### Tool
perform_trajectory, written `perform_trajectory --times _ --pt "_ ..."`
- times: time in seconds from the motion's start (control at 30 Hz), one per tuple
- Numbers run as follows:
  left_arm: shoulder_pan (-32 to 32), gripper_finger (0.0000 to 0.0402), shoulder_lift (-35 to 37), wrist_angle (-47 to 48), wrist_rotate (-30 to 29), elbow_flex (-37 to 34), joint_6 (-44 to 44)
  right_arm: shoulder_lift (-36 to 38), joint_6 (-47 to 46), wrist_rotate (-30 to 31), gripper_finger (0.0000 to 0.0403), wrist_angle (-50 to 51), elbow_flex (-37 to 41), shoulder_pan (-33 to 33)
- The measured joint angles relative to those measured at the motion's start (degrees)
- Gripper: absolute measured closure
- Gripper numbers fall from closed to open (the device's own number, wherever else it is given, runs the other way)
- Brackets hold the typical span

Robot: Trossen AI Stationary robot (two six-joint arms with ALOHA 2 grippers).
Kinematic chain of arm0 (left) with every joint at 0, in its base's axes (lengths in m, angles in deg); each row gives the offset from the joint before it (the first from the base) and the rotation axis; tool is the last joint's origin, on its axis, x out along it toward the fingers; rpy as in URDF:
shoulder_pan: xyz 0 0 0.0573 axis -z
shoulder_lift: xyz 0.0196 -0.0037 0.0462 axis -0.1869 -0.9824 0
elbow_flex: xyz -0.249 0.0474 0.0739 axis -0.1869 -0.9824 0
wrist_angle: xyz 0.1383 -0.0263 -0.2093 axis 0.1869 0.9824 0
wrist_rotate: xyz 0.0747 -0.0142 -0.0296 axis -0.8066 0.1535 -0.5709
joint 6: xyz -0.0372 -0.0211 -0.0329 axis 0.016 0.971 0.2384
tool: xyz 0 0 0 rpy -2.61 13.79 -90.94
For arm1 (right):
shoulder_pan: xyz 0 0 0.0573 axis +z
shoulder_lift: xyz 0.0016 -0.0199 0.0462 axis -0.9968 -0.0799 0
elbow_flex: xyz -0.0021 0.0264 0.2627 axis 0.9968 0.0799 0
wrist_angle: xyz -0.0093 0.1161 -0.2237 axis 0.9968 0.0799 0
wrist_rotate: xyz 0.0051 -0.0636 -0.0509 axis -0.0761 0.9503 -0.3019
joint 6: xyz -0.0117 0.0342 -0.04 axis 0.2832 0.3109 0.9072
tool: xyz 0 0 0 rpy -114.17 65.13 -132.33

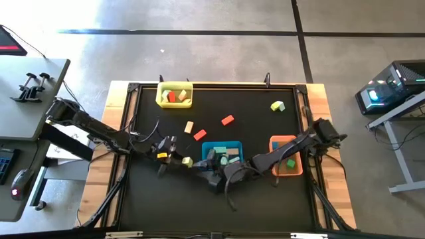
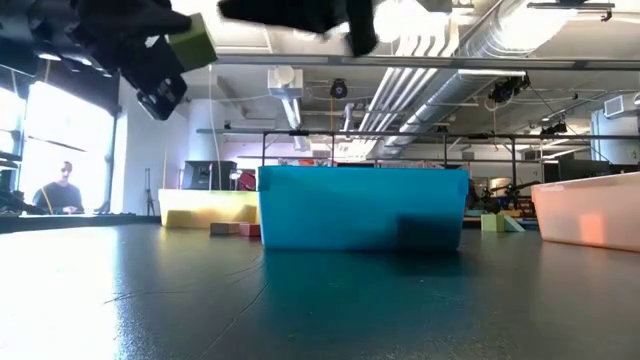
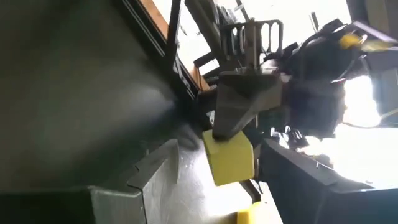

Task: Sort blocks by size
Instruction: Put the light green square block into the orange bin

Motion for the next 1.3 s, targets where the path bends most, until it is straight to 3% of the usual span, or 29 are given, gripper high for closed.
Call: perform_trajectory --times 0.23,0.43,0.6,0.73,0.93,1.13,1.3 --pt "1.34 0.0302 -6.95 -3.39 1.98 2.14 -1.19 -6.82 2.94 1.76 0.0181 2.92 -8.16 -0.36" --pt "1.37 0.0302 -9.79 -3.65 3.15 3.50 -1.61 -8.15 -0.63 2.17 0.0183 10.05 -10.87 -0.36" --pt "1.37 0.0302 -10.18 -3.78 3.13 3.65 -1.59 -8.15 -1.92 2.72 0.0221 10.66 -10.83 -0.36" --pt "1.36 0.0274 -10.23 -4.77 3.17 3.63 -1.43 -8.15 -4.07 3.27 0.0272 10.70 -10.83 -0.33" --pt "1.21 0.0227 -10.25 -5.72 0.04 3.61 -4.02 -7.95 -16.68 9.95 0.0274 15.10 -10.92 0.64" --pt "1.40 0.0214 -10.15 -5.80 -3.86 3.64 -4.13 -5.63 -34.39 16.72 0.0274 37.45 -10.63 3.56" --pt "1.39 0.0212 -10.18 -5.18 -4.43 3.63 -4.80 -0.15 -65.36 17.86 0.0274 70.98 -10.76 6.65"
